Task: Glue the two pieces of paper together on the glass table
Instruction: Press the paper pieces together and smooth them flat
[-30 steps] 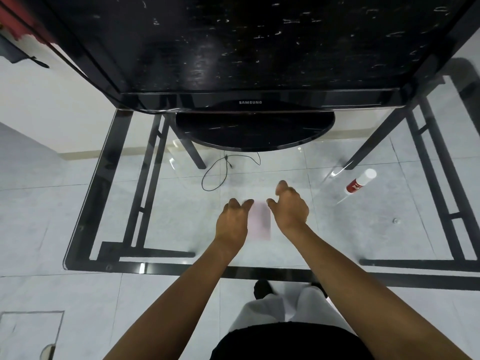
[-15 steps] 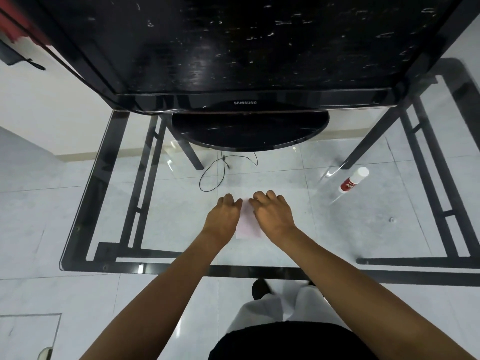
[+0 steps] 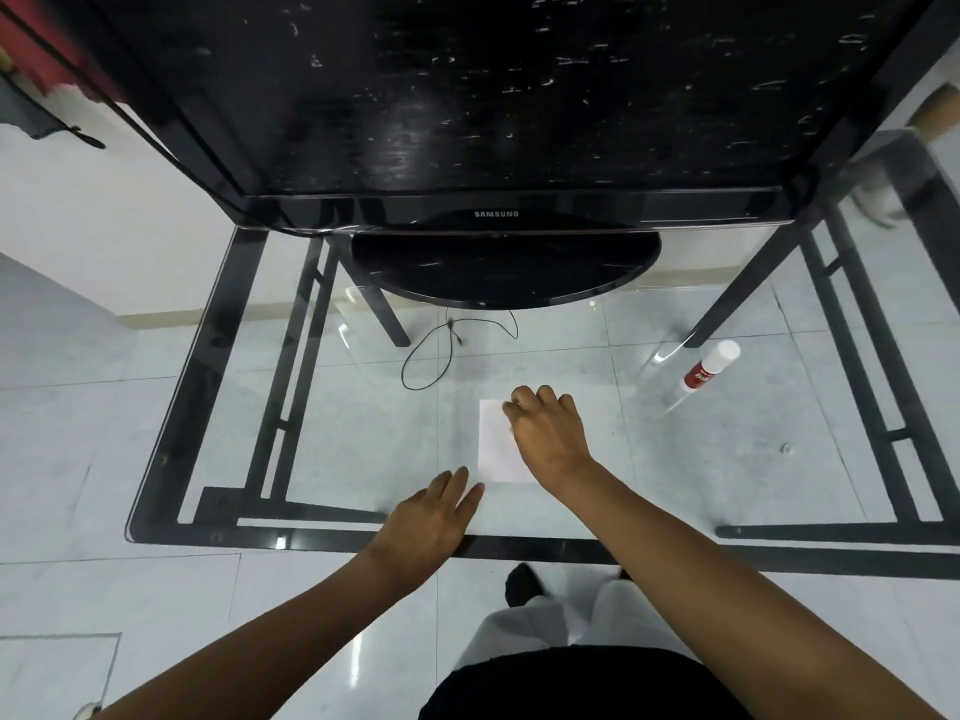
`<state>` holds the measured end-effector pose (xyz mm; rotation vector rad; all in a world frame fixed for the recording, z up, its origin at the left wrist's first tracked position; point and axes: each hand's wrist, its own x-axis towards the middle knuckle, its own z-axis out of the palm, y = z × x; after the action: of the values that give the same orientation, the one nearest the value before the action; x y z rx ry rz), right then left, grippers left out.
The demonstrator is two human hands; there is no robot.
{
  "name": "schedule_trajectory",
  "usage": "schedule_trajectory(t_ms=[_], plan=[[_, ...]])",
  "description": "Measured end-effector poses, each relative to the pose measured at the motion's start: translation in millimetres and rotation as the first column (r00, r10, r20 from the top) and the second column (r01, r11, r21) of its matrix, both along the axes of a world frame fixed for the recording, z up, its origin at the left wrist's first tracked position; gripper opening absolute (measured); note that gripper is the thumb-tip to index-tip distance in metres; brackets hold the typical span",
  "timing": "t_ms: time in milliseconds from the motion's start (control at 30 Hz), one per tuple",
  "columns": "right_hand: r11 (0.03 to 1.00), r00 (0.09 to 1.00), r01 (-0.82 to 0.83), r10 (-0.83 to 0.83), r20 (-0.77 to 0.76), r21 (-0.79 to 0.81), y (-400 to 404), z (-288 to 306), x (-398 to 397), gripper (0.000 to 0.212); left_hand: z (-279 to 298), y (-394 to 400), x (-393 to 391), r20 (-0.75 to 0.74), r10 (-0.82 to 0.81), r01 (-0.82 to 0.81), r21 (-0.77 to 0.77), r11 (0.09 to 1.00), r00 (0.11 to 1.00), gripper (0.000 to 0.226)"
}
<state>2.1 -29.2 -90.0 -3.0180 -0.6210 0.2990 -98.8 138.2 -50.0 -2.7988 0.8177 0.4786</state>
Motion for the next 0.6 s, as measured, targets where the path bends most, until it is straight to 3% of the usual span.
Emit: schedule_trajectory(t_ms=[133, 267, 467, 600], plan=[[1.000, 0.995, -0.011, 0.009, 0.102, 0.026, 4, 11, -12, 0.038, -1, 1, 8, 0.003, -0.067, 0.067, -0.061, 0.996, 0.998, 0.055], [0.964, 0.980, -0.158, 0.126, 0.157, 0.212, 6, 5, -47, 0.031, 3, -1, 23, -0.002, -0.037, 0.037, -0.135, 0.990, 0.999, 0.043], [0.937, 0.993, -0.097, 0.071, 0.089, 0.336, -5, -8, -83, 0.050, 1, -5, 27, 0.057, -0.044, 0.054, -0.195, 0.979, 0.997, 0.053], [0.924, 0.998, -0.063, 0.065, 0.007, 0.377, -9, -4, -87, 0.053, -9, -5, 33, -0.069, 0.046, -0.060, -0.219, 0.974, 0.997, 0.050]])
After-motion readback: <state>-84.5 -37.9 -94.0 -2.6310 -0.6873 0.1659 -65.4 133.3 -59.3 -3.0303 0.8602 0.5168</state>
